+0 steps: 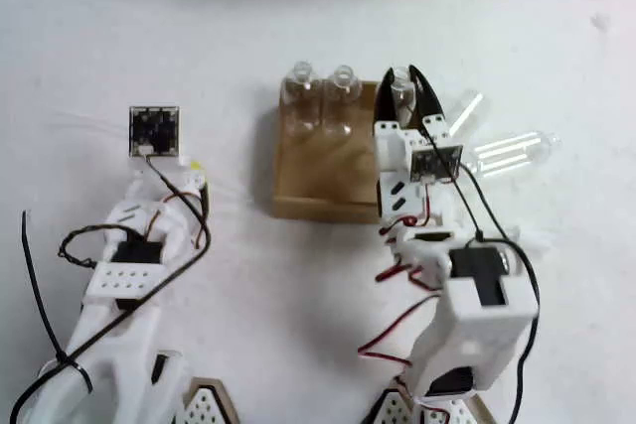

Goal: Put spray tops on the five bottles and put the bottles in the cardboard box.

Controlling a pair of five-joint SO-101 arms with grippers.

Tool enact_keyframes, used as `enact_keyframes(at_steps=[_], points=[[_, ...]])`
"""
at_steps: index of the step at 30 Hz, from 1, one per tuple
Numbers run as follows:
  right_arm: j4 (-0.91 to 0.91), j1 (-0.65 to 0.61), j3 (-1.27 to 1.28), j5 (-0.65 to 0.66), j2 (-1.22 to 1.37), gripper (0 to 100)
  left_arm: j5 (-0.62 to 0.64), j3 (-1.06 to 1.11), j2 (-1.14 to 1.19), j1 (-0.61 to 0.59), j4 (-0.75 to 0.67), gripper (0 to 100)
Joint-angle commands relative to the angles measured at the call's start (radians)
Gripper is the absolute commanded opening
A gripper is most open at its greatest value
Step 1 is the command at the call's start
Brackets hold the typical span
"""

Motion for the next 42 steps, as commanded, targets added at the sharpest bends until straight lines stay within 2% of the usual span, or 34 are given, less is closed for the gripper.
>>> enact_keyframes(at_steps=[1, 33, 35, 39, 42], points=[[-0.041, 0.024, -0.118, -0.005, 0.094, 1.6, -0.011, -0.011, -0.016, 0.008, -0.003, 2], [-0.042, 0.033, -0.270, -0.002, 0.245, 1.9, -0.011, -0.009, -0.018, 0.010, -0.003, 2], [-0.038, 0.031, -0.269, 0.000, 0.245, 4.6, -0.011, -0.011, -0.015, 0.010, -0.003, 2], [-0.031, 0.016, -0.265, 0.000, 0.254, 20.0, -0.011, -0.011, -0.015, 0.010, -0.003, 2], [-0.035, -0.001, -0.241, 0.000, 0.245, 20.4, -0.011, -0.012, -0.015, 0.010, -0.003, 2]])
